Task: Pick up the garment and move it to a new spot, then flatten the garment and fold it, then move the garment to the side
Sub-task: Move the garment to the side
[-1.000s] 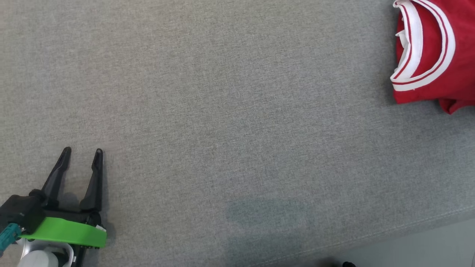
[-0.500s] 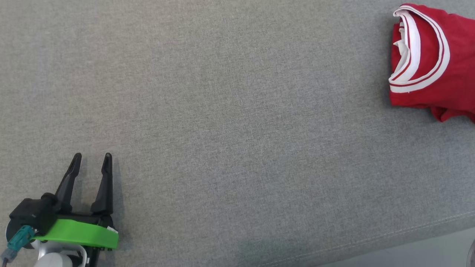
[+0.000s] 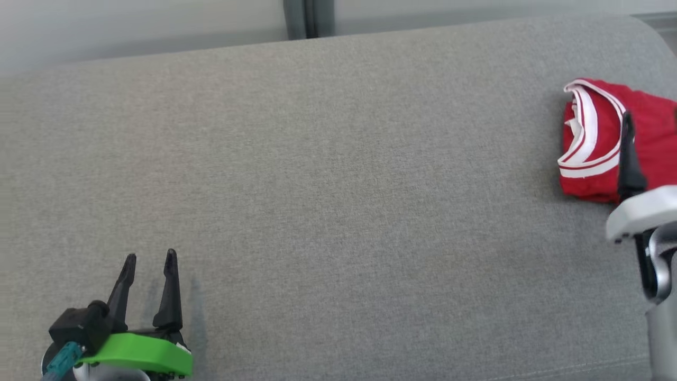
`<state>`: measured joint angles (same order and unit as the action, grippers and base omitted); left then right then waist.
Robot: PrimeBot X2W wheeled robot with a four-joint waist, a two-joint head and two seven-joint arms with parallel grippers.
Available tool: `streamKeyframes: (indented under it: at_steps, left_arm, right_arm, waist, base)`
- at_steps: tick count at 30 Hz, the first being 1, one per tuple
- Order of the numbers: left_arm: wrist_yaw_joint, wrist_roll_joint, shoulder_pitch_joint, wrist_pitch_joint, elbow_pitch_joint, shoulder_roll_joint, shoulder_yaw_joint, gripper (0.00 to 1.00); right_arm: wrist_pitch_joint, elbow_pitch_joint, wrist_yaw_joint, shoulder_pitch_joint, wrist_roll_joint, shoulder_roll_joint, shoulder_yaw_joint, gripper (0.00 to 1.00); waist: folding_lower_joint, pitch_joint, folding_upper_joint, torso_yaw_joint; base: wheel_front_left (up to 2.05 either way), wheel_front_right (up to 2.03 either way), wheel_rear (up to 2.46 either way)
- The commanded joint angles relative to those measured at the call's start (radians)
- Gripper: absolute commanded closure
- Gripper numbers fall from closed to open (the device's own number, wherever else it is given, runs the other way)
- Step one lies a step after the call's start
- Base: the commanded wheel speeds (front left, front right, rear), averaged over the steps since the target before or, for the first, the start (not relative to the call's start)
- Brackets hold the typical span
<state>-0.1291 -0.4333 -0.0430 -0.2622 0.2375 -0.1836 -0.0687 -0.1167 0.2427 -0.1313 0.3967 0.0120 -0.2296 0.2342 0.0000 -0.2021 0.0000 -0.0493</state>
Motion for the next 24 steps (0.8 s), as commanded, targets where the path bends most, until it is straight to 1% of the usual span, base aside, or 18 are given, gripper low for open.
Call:
streamKeyframes:
  at_steps: [1, 6, 10, 13, 15, 21, 24]
  left_arm:
    - [-0.003, 0.013, 0.018, -0.003, 0.010, 0.010, 0.004, 0.00]
    - [-0.003, 0.037, 0.029, -0.003, 0.022, 0.033, 0.021, 0.00]
    - [-0.003, 0.052, 0.042, -0.003, 0.027, 0.041, 0.026, 0.00]
    - [-0.003, 0.058, 0.051, -0.003, 0.028, 0.041, 0.030, 0.00]
    - [-0.003, 0.063, 0.060, -0.003, 0.031, 0.041, 0.032, 0.00]
    - [-0.003, 0.071, 0.073, -0.003, 0.036, 0.044, 0.038, 0.00]
    - [-0.003, 0.073, 0.070, -0.003, 0.039, 0.047, 0.040, 0.00]
  right_arm:
    - [-0.008, -0.031, 0.001, -0.065, -0.005, 0.018, -0.009, 0.00]
    - [-0.061, -0.102, 0.001, -0.237, 0.030, 0.097, -0.054, 0.00]
    - [-0.100, -0.103, 0.001, -0.320, 0.056, 0.140, -0.104, 0.00]
    - [-0.116, -0.093, 0.001, -0.342, 0.067, 0.151, -0.113, 0.00]
    - [-0.128, -0.076, 0.001, -0.361, 0.060, 0.164, -0.106, 0.00]
    - [-0.147, -0.034, 0.001, -0.402, 0.106, 0.177, -0.076, 0.00]
    - [-0.150, -0.029, 0.001, -0.411, 0.079, 0.178, -0.071, 0.00]
  waist:
    - [0.0000, 0.097, 0.0000, 0.084]
    - [0.0000, 0.150, 0.0000, 0.117]
    - [0.0000, 0.171, 0.0000, 0.117]
    - [0.0000, 0.179, 0.0000, 0.112]
    - [0.0000, 0.189, 0.0000, 0.108]
    - [0.0000, 0.212, 0.0000, 0.101]
    - [0.0000, 0.218, 0.0000, 0.096]
  base:
    - [0.00, 0.00, 0.00]
    - [0.00, 0.00, 0.00]
    - [0.00, 0.00, 0.00]
    - [0.00, 0.00, 0.00]
    - [0.00, 0.00, 0.00]
    - [0.00, 0.00, 0.00]
    - [0.00, 0.00, 0.00]
